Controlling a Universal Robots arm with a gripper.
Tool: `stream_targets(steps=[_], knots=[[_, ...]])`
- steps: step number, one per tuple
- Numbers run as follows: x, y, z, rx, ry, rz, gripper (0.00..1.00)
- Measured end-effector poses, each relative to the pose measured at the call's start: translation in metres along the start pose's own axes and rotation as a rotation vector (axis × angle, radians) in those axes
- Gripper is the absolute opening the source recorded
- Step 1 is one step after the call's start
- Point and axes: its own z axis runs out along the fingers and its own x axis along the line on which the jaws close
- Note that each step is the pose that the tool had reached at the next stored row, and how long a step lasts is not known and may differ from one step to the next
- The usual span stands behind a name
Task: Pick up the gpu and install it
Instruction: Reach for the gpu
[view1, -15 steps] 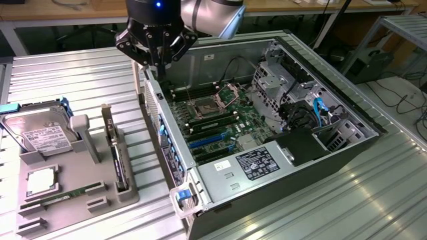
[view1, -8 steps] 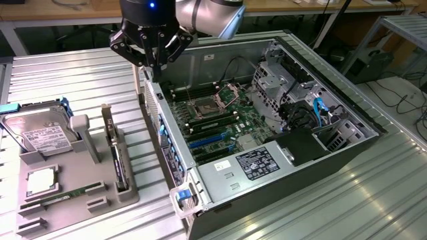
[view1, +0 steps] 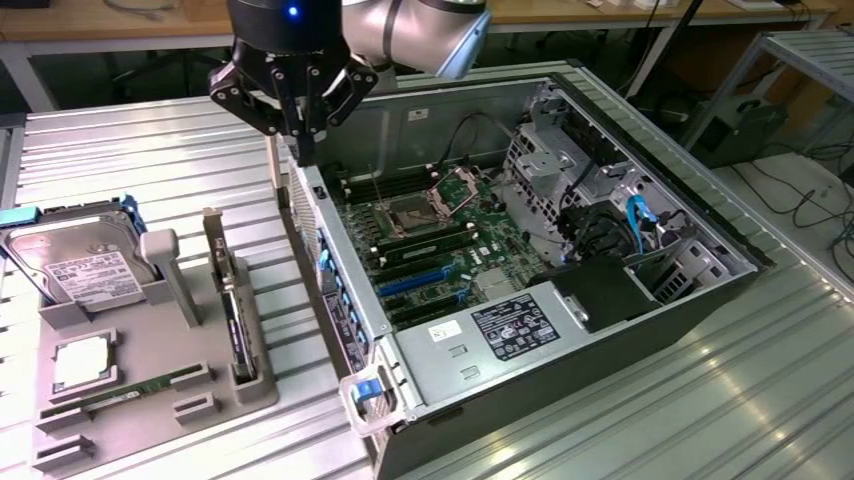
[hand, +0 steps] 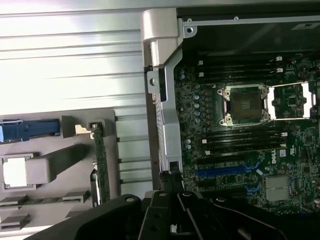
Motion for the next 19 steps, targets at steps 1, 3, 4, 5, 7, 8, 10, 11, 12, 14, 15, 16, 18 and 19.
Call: stream_targets(steps=[1, 3, 4, 5, 7, 8, 10, 11, 12, 14, 15, 16, 18, 19], knots=[[0.001, -0.0002, -0.0001, 0.0, 0.0001, 0.0, 0.11], [0.004, -0.0008, -0.0003, 0.0, 0.0001, 0.0, 0.11], [0.005, -0.001, -0.0004, 0.0, 0.0, 0.0, 0.11], [0.006, -0.0012, -0.0004, 0.0, 0.0, 0.0, 0.11], [0.008, -0.0016, -0.0006, -0.0001, 0.0, 0.0, 0.11], [0.009, -0.0019, -0.0006, -0.0001, 0.0, 0.0, 0.11], [0.011, -0.0027, -0.0008, 0.0, 0.0, 0.0, 0.11], [0.012, -0.0031, -0.0009, -0.0001, 0.0, 0.0, 0.11], [0.013, -0.0036, -0.001, 0.0, 0.0, 0.0, 0.11], [0.015, -0.0045, -0.0012, -0.0001, 0.0, 0.0, 0.11], [0.018, -0.0056, -0.0014, -0.0001, -0.0001, 0.0, 0.11], [0.021, -0.0067, -0.0017, 0.0, 0.0001, 0.0, 0.11], [0.023, -0.0077, -0.0019, 0.0, 0.0001, 0.0, 0.11], [0.024, -0.0082, -0.002, 0.0, 0.0, 0.0, 0.11]])
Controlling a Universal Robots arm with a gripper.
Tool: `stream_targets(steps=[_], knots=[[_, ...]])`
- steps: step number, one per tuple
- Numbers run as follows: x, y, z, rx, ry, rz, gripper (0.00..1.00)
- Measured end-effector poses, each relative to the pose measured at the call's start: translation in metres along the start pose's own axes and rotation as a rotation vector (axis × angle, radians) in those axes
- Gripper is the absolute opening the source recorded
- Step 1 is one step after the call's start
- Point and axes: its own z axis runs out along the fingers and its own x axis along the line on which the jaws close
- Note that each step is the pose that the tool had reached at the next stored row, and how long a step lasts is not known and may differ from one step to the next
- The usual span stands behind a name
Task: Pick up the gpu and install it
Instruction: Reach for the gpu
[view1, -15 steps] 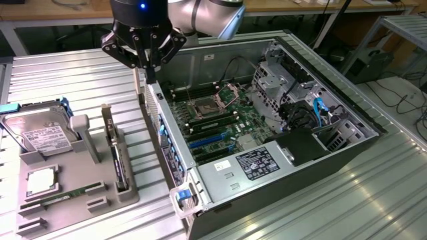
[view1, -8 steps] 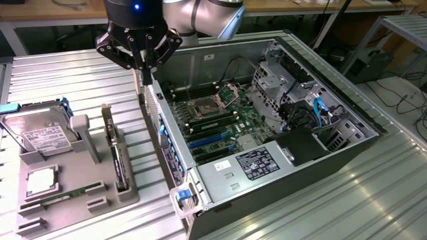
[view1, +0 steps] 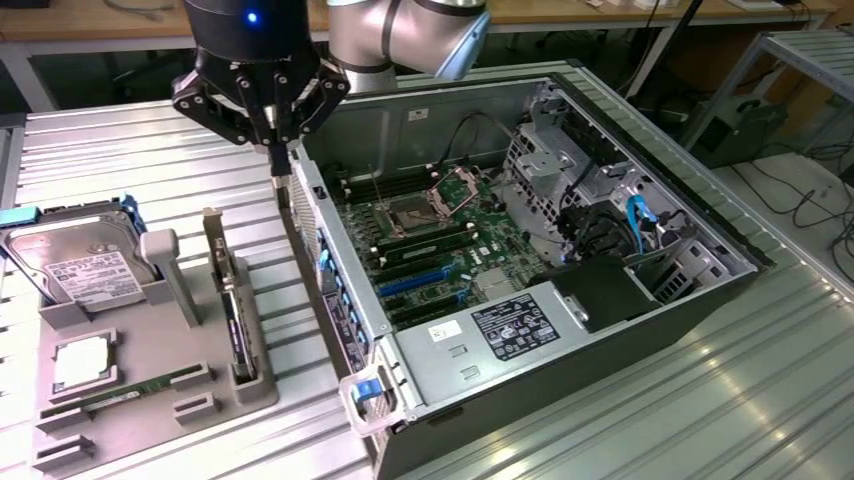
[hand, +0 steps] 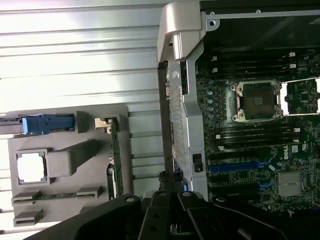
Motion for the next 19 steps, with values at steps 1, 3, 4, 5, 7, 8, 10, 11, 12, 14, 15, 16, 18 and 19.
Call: stream_targets(steps=[1, 3, 4, 5, 7, 8, 10, 11, 12, 14, 15, 16, 18, 19], knots=[[0.001, -0.0005, -0.0001, 0.0, 0.0, 0.0, 0.11], [0.003, -0.0013, -0.0002, 0.0, -0.0001, 0.0, 0.11], [0.005, -0.0018, -0.0003, -0.0001, -0.0001, 0.0, 0.11], [0.006, -0.0021, -0.0004, -0.0001, -0.0001, 0.0, 0.11], [0.008, -0.0029, -0.0006, -0.0001, -0.0001, 0.0, 0.11], [0.009, -0.0034, -0.0007, 0.0, 0.0, 0.0, 0.11], [0.012, -0.0044, -0.001, 0.0, 0.0, 0.0, 0.11], [0.014, -0.005, -0.0011, 0.0, 0.0, 0.0, 0.11], [0.015, -0.0055, -0.0012, 0.0, 0.0, 0.0, 0.11], [0.018, -0.0064, -0.0014, 0.0, 0.0, 0.0, 0.11], [0.019, -0.0068, -0.0015, 0.0, 0.0, 0.0, 0.11], [0.02, -0.0073, -0.0016, 0.0, -0.0001, 0.0, 0.11], [0.023, -0.0082, -0.0018, 0.0, 0.0, 0.0, 0.11], [0.024, -0.0088, -0.002, 0.0, 0.0, 0.0, 0.11]])
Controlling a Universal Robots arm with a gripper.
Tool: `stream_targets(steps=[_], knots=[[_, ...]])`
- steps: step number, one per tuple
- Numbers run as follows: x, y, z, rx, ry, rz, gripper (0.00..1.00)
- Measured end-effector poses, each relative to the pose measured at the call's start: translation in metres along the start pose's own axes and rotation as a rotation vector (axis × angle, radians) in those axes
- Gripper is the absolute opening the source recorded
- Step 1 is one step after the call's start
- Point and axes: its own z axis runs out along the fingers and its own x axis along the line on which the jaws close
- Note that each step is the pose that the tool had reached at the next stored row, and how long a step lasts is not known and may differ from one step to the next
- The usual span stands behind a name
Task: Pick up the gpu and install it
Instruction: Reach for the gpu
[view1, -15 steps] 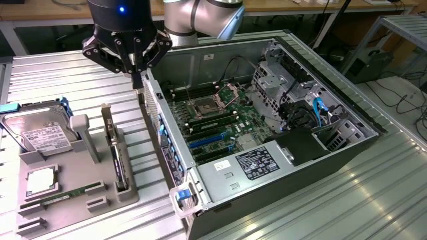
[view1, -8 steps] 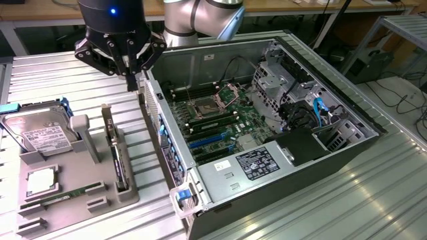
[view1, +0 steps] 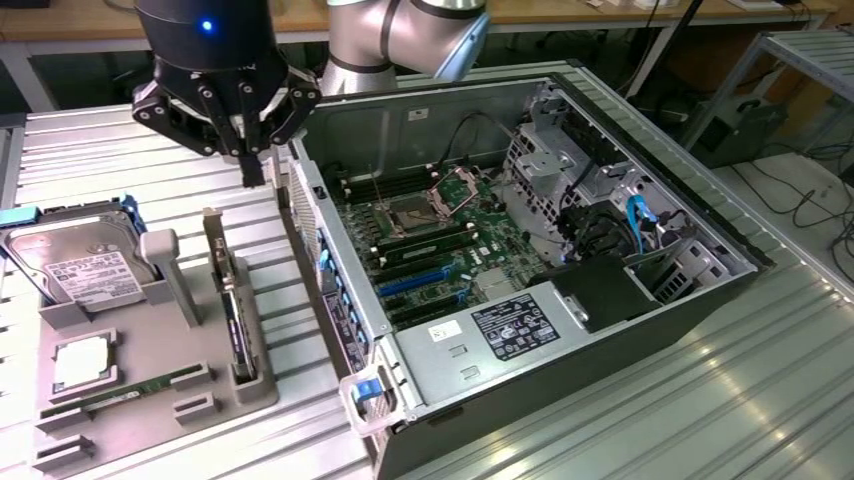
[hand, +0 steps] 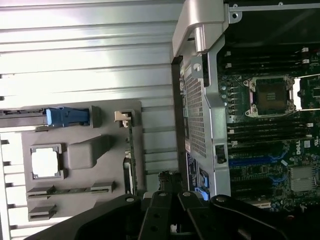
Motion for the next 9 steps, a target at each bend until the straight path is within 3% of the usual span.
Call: stream_targets(steps=[9], knots=[[0.013, -0.0051, -0.0011, 0.0, -0.0001, 0.0, 0.11]])
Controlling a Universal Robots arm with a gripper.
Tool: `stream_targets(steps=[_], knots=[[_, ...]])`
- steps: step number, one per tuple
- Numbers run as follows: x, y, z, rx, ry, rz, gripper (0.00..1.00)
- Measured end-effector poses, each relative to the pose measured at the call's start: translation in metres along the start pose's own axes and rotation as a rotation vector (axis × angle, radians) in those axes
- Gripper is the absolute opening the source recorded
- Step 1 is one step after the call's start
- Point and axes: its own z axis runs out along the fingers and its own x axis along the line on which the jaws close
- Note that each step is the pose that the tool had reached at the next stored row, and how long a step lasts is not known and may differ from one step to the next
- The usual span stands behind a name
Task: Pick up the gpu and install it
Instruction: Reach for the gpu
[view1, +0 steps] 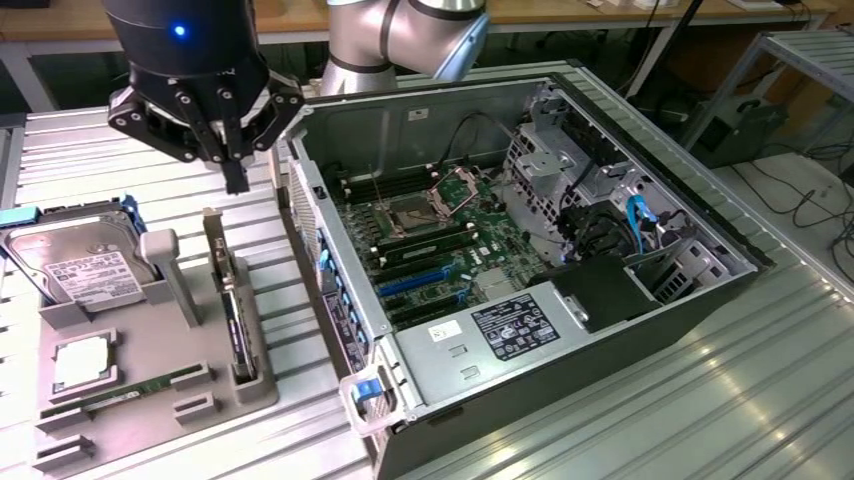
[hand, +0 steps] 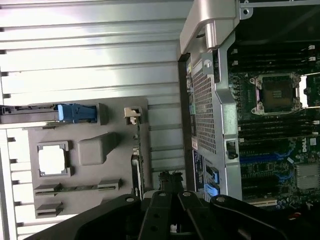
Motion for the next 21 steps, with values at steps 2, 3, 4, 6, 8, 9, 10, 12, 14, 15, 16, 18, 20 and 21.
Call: stream_targets(steps=[2, 3, 4, 6, 8, 9, 10, 12, 14, 15, 16, 18, 20, 21], knots=[[0.004, -0.0033, -0.0004, -0.0001, 0.0, 0.0, 0.11], [0.005, -0.0046, -0.0006, 0.0, 0.0001, 0.0, 0.11], [0.007, -0.0057, -0.0008, 0.0001, 0.0001, 0.0, 0.11], [0.012, -0.0076, -0.0011, -0.0001, 0.0, 0.0, 0.11], [0.017, -0.0083, -0.0015, 0.0, 0.0001, 0.0, 0.11], [0.02, -0.0085, -0.0016, -0.0001, 0.0, 0.0, 0.11], [0.026, -0.0091, -0.0022, 0.0001, 0.0003, 0.0, 0.11], [0.031, -0.0097, -0.002, -0.0004, 0.0041, 0.0, 0.11], [0.034, -0.0102, -0.0016, -0.0017, 0.0168, 0.001, 0.11], [0.034, -0.0103, -0.0015, -0.0012, 0.0251, 0.001, 0.11], [0.035, -0.0104, -0.0012, -0.0009, 0.0342, 0.002, 0.11], [0.035, -0.0112, -0.0005, -0.0003, 0.0461, 0.002, 0.11], [0.035, -0.0125, -0.0003, 0.0002, 0.049, 0.002, 0.11], [0.035, -0.0136, -0.0002, -0.0001, 0.0491, 0.002, 0.11]])
